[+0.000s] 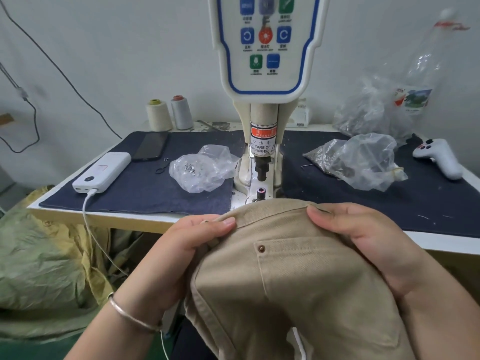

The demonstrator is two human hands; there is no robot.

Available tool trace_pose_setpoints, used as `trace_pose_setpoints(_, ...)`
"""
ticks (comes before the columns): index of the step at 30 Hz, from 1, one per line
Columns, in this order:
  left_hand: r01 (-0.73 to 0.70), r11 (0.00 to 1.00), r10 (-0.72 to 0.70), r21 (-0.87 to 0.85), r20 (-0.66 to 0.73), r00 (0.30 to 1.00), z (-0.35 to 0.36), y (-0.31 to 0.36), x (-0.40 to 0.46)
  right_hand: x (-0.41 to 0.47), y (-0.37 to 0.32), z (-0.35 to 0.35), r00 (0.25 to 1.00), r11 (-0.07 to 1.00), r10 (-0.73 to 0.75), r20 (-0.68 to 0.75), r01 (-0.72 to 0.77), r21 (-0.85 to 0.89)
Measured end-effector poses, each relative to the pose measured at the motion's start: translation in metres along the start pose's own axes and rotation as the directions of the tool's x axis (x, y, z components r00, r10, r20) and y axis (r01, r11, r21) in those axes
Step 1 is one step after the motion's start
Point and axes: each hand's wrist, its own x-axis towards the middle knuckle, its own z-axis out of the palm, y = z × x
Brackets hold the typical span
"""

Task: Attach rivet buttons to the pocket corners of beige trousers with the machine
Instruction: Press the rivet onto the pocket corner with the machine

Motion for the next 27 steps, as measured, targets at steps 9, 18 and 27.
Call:
trace_pose_setpoints(9, -0.107, 0.994, 0.108, -0.019, 0.089, 0.990, 0.016, 0.016, -0.024, -0.028, -0.012, 0.013, 0.973, 0.973, -0.226, 0.049, 0.228, -0.042)
trace_pose_setpoints(18, -0.040, 0.999, 0.044, -0.022, 0.241, 0.970, 0.026, 0.010, -0.023, -0.029, -0.012, 0.016, 0.971, 0.971, -0.233, 0.048, 0.235, -0.048)
trace_pose_setpoints(27, 0.022, 0.994, 0.000, -0.105, 0.210, 0.978, 0.025, 0.007, -0.019, -0.019, -0.005, 0.014, 0.983, 0.983, -0.182, -0.004, 0.181, -0.041)
